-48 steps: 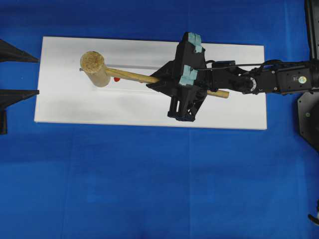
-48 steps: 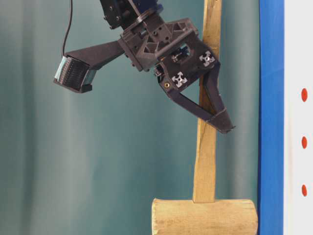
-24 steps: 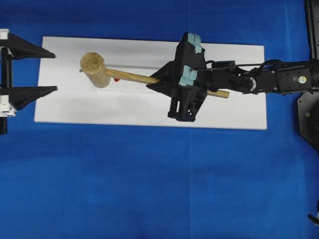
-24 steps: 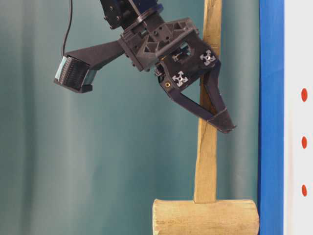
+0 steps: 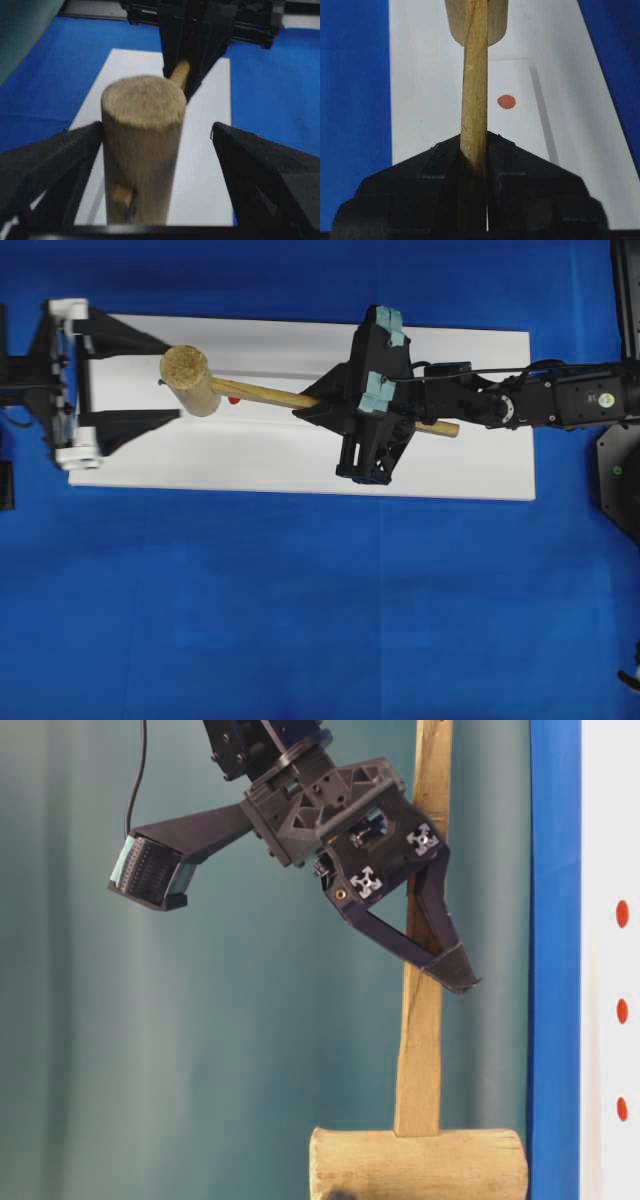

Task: Hit the mark with a hammer.
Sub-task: 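Grasp the hammer head with the left gripper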

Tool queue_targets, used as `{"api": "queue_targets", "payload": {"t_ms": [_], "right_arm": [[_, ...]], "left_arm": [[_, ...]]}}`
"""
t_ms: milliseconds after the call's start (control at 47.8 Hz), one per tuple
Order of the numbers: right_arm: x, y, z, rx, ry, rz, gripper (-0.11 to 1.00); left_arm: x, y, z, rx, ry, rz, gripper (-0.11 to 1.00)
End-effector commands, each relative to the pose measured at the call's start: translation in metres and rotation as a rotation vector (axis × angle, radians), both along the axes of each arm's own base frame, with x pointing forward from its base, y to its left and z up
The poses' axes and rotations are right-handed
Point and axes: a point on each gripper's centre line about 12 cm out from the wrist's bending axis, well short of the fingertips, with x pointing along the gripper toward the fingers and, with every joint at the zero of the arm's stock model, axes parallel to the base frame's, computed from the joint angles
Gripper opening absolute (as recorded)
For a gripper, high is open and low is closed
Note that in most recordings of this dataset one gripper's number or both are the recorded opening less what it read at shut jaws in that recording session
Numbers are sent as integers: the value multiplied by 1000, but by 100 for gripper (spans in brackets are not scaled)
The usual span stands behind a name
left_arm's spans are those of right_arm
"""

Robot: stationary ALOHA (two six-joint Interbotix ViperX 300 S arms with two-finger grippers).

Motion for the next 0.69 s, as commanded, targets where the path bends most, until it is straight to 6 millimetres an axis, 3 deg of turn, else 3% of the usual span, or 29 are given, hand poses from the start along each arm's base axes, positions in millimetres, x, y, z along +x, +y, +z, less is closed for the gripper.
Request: {"api": "queue_targets", "payload": {"t_ms": [0,126,545,607,670], "right_arm": [[6,1,18,-10,-49,6,2],[6,2,20,-10,-53,8,2],[8,7,22,-10,-59,20,2],[8,7,23,-12,-62,21,2],[9,7,25,-10,-66,21,2]], "left_arm": [[16,4,8,6,-21,6,94],[26,8,9,7,-14,16,94],[27,11,8,-3,3,27,93],[29,11,6,-5,21,26,90],[30,12,4,-10,40,27,79]]}}
